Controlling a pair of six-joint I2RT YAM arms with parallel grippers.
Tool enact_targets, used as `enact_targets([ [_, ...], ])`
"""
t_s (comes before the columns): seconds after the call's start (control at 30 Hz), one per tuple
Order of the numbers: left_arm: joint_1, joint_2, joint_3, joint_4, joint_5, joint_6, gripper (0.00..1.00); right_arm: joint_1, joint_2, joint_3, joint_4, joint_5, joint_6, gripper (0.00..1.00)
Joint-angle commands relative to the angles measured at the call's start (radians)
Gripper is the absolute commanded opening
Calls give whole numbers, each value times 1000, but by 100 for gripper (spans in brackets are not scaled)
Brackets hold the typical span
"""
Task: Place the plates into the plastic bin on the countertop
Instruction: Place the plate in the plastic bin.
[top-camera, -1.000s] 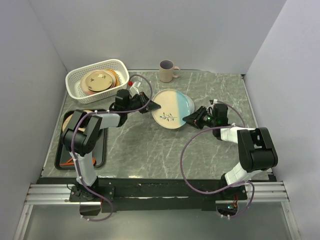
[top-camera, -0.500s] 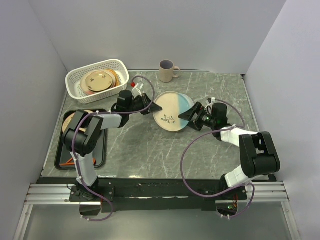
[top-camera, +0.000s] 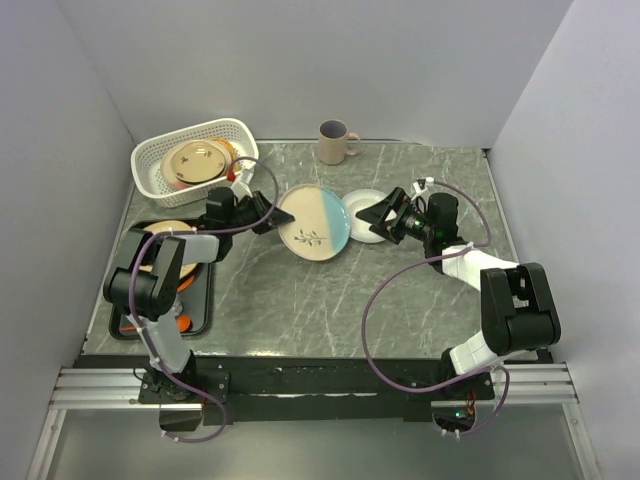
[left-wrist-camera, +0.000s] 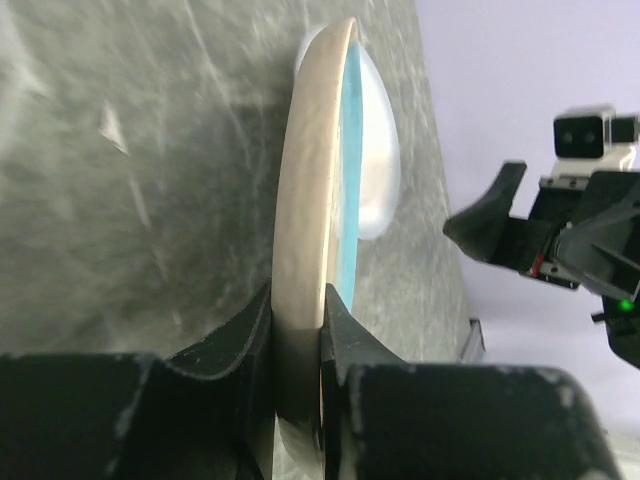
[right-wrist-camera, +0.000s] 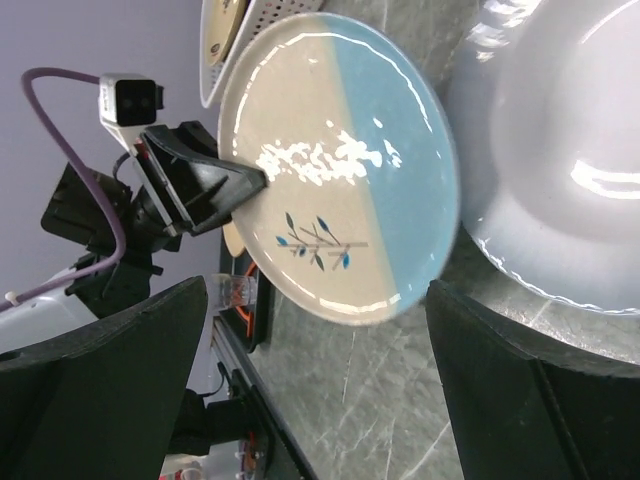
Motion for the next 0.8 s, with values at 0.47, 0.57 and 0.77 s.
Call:
enact_targets([
  [0.47, 173, -101, 51, 253, 131, -163, 1, 4, -76, -17, -82, 22, -93, 98],
  [0.57, 208, -105, 62, 270, 153, -190, 1, 4, -87, -17, -96, 29, -105, 98],
  [0.77, 311, -134, 84, 262, 173, -235, 1, 5, -63, 0, -88, 14, -102, 98],
])
